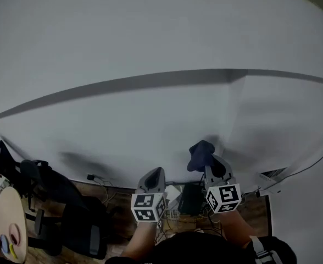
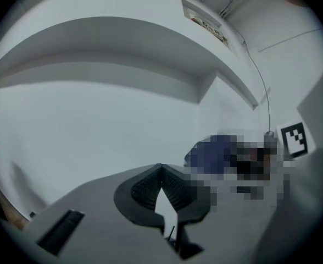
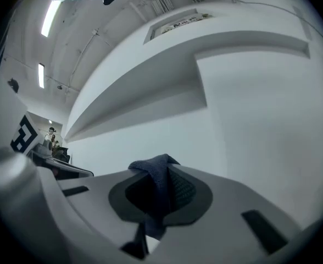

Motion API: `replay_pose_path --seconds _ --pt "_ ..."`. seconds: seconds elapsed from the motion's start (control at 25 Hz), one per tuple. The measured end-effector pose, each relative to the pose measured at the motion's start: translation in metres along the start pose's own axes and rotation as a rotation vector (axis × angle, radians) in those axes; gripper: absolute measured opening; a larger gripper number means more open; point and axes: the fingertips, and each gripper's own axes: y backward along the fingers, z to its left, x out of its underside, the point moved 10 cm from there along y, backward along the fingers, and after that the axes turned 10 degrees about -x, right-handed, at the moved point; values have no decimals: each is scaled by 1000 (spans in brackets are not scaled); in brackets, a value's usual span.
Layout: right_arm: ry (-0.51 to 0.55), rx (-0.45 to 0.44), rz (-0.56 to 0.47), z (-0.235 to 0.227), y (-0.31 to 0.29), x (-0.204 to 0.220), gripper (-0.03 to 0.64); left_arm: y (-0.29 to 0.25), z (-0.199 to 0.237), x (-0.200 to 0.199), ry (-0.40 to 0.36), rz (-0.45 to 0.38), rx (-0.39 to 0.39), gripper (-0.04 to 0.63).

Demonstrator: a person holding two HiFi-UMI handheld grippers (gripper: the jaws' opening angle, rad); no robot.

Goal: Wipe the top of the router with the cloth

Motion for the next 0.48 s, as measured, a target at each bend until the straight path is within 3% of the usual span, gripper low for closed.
replay_pose_path --seconds 0.28,0.48 --pt "38 61 -94 -11 20 -34 14 -10 -21 -27 -76 -101 65 -3" --pt "41 97 -73 -18 19 -32 15 -19 -28 -38 -61 -110 95 -3"
